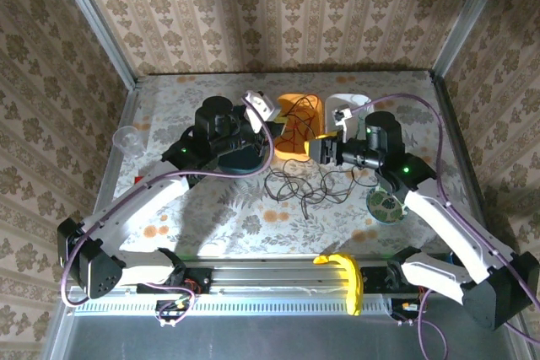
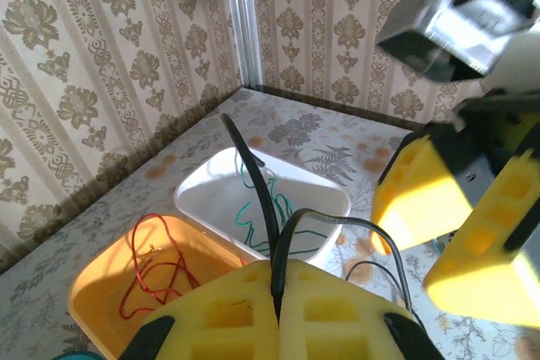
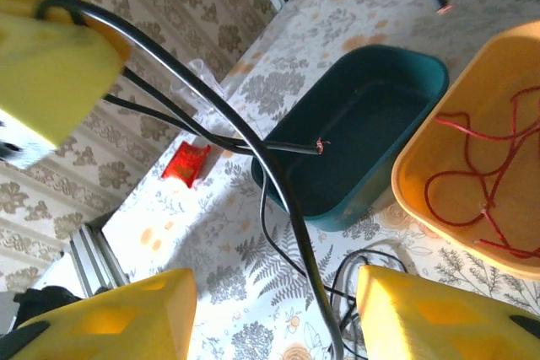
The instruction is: Untangle the cables
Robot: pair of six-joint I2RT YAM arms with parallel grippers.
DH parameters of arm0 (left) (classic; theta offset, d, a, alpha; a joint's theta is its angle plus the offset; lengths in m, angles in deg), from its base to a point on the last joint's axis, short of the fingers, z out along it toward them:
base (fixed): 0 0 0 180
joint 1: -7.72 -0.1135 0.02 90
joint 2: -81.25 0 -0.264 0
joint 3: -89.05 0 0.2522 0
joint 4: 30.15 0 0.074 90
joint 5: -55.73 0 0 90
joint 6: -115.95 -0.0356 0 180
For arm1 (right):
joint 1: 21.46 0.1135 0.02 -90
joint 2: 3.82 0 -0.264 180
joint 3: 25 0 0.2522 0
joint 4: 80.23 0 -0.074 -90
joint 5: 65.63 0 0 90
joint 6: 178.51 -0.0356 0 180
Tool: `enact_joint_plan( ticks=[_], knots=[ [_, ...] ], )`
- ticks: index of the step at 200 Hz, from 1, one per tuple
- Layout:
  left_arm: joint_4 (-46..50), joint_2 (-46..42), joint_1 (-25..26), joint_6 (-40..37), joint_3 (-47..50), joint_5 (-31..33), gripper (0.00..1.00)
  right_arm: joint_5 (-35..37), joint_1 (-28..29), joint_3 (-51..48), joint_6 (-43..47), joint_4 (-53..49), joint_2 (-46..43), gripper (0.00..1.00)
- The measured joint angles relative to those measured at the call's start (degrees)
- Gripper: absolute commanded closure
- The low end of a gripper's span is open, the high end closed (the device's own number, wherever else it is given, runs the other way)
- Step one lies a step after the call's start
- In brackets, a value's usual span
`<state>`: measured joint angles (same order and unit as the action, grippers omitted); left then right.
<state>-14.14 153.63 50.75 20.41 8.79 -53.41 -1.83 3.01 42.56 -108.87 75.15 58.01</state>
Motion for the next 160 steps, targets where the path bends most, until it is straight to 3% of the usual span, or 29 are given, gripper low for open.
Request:
enact_joint_plan(
  ticks=[15, 37, 74, 99, 160],
  knots=[
    [0.1, 0.0, 0.0, 0.3, 0.2, -0.5, 1.0, 0.7, 0.2, 0.2, 0.5, 0.1, 2.5, 0.81],
    [0.2, 0.0, 0.0, 0.9, 0.9, -1.0, 0.98, 2.3, 0.2, 0.2, 1.1, 0.0, 5.2, 0.98],
    [0.4, 1.7, 0.0, 2.7, 4.0, -2.3, 0.71, 3.1, 0.2, 0.3, 1.4, -0.7, 6.5, 0.99],
    [0.0, 6.3, 0.0, 4.2, 6.3, -3.7, 0.59, 3.1, 0.2, 0.2, 2.1, -2.9, 8.7, 0.99],
    [-0.5, 14.0, 0.1, 6.0, 8.5, -5.1, 0.5, 5.4, 0.2, 0.2, 2.6, -9.0, 12.3, 1.0]
  ],
)
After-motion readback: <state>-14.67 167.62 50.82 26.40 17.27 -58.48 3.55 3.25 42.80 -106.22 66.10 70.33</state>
